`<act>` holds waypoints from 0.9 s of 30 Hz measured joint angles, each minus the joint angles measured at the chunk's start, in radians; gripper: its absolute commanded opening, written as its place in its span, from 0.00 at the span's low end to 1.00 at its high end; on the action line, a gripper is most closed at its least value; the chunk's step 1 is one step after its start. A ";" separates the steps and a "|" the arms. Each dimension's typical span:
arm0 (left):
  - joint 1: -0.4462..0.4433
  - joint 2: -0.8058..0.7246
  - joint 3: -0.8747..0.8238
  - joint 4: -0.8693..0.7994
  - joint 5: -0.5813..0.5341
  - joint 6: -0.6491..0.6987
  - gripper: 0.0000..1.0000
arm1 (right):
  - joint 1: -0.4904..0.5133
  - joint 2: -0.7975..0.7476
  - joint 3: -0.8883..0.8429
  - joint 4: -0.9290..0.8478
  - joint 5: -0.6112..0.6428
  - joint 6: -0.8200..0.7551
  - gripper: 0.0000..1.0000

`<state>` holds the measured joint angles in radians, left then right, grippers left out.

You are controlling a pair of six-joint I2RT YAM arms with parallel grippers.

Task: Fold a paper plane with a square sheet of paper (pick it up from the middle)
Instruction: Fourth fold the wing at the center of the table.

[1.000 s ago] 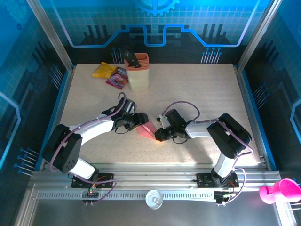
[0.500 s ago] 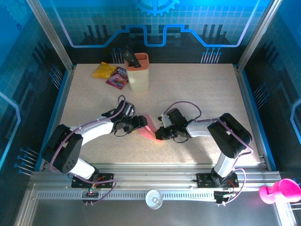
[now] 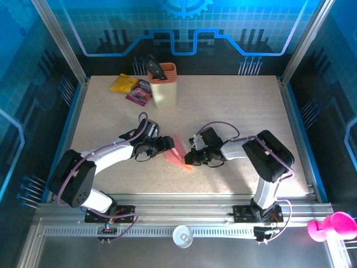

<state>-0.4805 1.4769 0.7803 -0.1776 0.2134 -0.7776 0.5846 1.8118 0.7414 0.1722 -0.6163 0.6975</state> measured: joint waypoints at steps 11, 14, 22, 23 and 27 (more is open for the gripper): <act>0.000 -0.013 -0.020 0.000 -0.015 0.016 0.65 | -0.035 0.032 -0.015 0.066 -0.082 0.112 0.00; 0.000 -0.032 -0.038 0.004 -0.020 0.027 0.52 | -0.036 0.032 -0.013 0.061 -0.081 0.115 0.00; -0.026 -0.059 -0.062 0.042 -0.033 0.080 0.06 | -0.049 0.043 -0.005 0.047 -0.108 0.122 0.00; -0.034 -0.059 -0.062 0.050 -0.033 0.085 0.01 | -0.051 0.046 -0.003 0.047 -0.115 0.123 0.00; -0.064 -0.047 -0.061 0.079 -0.032 0.106 0.00 | -0.060 0.055 -0.002 0.054 -0.137 0.132 0.00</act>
<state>-0.5449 1.4300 0.7193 -0.0990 0.1810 -0.6720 0.5247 1.8664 0.7395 0.2264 -0.7532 0.8291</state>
